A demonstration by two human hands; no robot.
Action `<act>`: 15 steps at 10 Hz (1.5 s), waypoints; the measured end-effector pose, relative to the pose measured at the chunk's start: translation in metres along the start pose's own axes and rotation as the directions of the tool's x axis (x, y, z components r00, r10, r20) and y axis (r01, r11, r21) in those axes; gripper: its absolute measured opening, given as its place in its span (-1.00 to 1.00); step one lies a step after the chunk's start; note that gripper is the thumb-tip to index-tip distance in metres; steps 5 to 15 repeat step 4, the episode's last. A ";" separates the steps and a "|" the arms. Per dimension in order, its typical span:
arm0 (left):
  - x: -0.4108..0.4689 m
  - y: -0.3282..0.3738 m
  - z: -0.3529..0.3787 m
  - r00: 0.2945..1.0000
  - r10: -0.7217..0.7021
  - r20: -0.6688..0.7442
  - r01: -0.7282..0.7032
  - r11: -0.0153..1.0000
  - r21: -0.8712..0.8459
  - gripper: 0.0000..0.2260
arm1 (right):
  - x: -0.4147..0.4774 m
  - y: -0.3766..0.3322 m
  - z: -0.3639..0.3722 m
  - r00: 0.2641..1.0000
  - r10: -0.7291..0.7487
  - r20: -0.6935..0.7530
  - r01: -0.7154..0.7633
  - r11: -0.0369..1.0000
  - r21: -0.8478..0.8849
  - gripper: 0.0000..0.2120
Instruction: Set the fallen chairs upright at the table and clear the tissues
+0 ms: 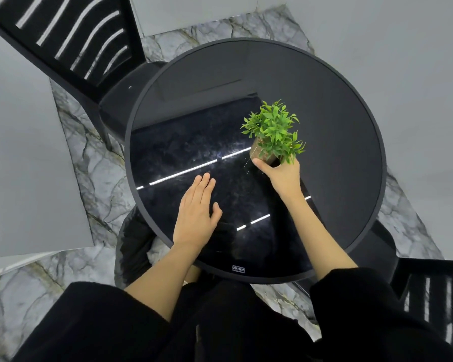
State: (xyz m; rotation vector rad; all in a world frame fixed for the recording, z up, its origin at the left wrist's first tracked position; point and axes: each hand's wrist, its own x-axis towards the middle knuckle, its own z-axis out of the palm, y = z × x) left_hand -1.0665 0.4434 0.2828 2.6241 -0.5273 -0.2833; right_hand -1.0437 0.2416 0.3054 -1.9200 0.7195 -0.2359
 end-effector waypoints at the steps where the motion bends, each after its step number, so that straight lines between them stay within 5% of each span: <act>1: 0.002 0.000 -0.001 1.000 -0.006 0.004 0.006 1.000 -0.011 -0.47 | -0.004 -0.005 -0.006 0.997 0.020 0.076 -0.017 0.999 -0.035 -0.47; 3: 0.004 0.002 -0.002 1.000 -0.013 -0.010 0.012 0.999 -0.047 -0.43 | -0.059 -0.015 -0.035 0.998 0.059 -0.008 -0.058 0.997 0.046 -0.36; 4: -0.001 0.002 -0.001 1.000 -0.010 -0.017 0.009 0.998 -0.065 -0.40 | -0.092 -0.043 -0.059 0.996 -0.066 -0.059 0.075 0.981 0.181 -0.43; 15: -0.001 0.002 -0.001 1.000 -0.010 -0.017 0.009 0.998 -0.065 -0.40 | -0.092 -0.043 -0.059 0.996 -0.066 -0.059 0.075 0.981 0.181 -0.43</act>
